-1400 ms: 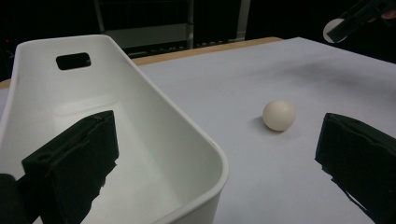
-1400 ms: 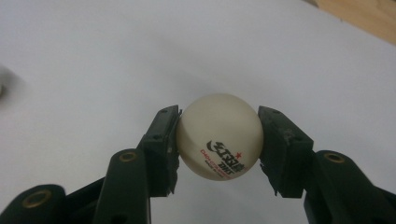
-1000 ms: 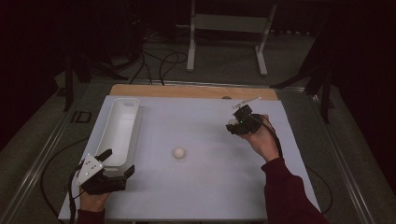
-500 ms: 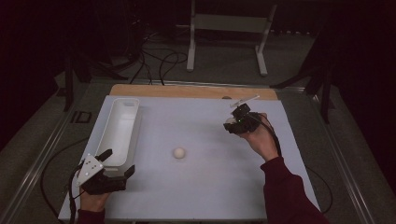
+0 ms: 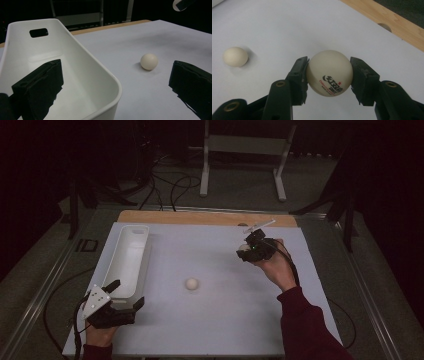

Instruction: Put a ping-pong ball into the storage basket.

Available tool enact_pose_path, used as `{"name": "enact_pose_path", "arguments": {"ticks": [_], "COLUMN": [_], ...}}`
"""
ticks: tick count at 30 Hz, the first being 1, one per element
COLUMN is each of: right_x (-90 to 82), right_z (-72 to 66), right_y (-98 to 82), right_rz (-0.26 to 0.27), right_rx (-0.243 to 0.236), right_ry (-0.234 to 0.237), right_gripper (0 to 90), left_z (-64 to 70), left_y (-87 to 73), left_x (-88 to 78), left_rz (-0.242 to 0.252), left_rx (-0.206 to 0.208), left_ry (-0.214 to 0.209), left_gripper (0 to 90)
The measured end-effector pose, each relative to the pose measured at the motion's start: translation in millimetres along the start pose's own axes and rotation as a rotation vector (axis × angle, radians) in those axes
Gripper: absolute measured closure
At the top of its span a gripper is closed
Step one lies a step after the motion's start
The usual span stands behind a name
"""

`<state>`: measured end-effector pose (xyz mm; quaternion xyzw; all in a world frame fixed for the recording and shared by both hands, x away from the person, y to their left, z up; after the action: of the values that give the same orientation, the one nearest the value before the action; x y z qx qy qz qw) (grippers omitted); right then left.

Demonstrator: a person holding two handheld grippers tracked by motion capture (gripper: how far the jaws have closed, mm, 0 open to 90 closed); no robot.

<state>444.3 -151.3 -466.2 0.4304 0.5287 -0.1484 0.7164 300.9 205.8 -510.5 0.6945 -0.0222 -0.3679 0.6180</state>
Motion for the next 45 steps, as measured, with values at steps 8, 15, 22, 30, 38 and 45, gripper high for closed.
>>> {"name": "enact_pose_path", "arguments": {"ticks": [8,15,22,30,38,45], "right_x": [-2.0,-4.5,-5.1,-6.2,-7.1,-7.4], "right_z": [-1.9,-5.5,-11.4,-17.4,-22.0,-25.4], "right_y": [2.8,6.5,10.9,15.3,18.6,21.7], "right_rz": [0.003,0.011,0.016,0.024,0.028,0.031], "right_rx": [-0.006,-0.01,-0.023,-0.032,-0.043,-0.049], "right_ry": [-0.003,0.0,0.005,0.011,0.017,0.021], "right_gripper": [50.5,50.5,50.5,50.5,50.5,50.5], "left_z": [0.0,0.0,0.1,0.3,0.3,0.5], "left_y": [0.0,0.0,0.1,0.1,0.0,0.0], "left_x": [0.0,-0.1,-0.1,0.0,0.1,0.3], "left_rz": [0.0,0.0,0.001,0.001,0.0,-0.001], "left_rx": [0.0,0.0,0.0,0.001,0.002,0.003], "left_ry": [0.001,0.0,-0.001,-0.001,-0.001,-0.001], "left_gripper": [0.0,0.0,0.0,0.0,0.0,0.0]}}
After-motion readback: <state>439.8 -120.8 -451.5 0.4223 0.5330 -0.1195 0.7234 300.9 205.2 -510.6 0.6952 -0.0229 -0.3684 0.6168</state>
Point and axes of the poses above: each handheld gripper's, and its own axes: x roughly forward along the jaws, y roughly out of its top, z roughly to its right, the point moved 9 cm from there along x, roughly forward along the jaws, and after that the axes turned 11 degrees about -z, right-handed, at the moved point
